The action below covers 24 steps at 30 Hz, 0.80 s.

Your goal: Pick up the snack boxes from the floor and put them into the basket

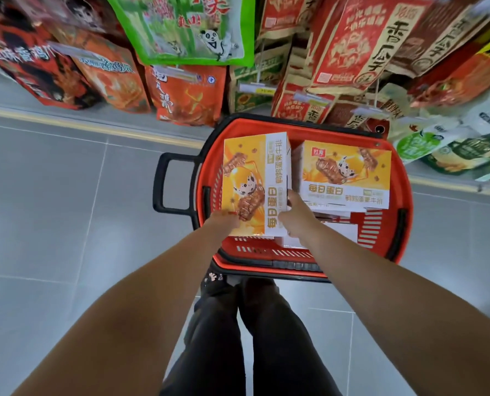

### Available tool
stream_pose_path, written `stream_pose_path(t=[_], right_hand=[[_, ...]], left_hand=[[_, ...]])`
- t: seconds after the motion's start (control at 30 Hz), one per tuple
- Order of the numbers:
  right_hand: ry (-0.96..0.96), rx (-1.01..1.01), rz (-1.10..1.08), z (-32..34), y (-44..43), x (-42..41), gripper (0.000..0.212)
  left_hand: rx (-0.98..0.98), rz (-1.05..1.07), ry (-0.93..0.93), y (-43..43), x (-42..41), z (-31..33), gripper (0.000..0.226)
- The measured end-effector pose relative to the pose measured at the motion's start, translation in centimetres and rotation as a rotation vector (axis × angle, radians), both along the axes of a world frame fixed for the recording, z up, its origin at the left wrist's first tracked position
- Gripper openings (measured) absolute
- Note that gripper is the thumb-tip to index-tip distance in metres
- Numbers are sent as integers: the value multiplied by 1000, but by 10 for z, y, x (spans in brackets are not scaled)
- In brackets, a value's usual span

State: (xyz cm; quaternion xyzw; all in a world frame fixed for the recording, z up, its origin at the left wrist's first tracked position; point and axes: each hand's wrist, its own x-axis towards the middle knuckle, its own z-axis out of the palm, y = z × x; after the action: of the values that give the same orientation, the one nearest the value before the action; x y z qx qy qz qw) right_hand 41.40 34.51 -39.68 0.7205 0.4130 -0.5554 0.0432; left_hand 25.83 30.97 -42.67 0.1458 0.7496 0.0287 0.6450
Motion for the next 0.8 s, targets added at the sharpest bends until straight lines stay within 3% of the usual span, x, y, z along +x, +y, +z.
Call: stream_pose_path(t=[0.13, 0.3, 0.43, 0.57, 0.8], right_hand=[[5, -84, -88, 5, 6, 6, 63], [36, -121, -221, 25, -6, 11, 46], [130, -24, -392, 73, -18, 25, 40], [289, 32, -753, 133, -34, 60, 22], [437, 415, -1218, 219, -98, 112, 10]], left_hand=[[42, -64, 4, 4, 7, 6, 45], [169, 15, -63, 11, 32, 51, 60], [312, 18, -77, 31, 43, 108, 46], [437, 99, -161, 42, 60, 187, 24], [667, -55, -414, 31, 125, 332, 30]])
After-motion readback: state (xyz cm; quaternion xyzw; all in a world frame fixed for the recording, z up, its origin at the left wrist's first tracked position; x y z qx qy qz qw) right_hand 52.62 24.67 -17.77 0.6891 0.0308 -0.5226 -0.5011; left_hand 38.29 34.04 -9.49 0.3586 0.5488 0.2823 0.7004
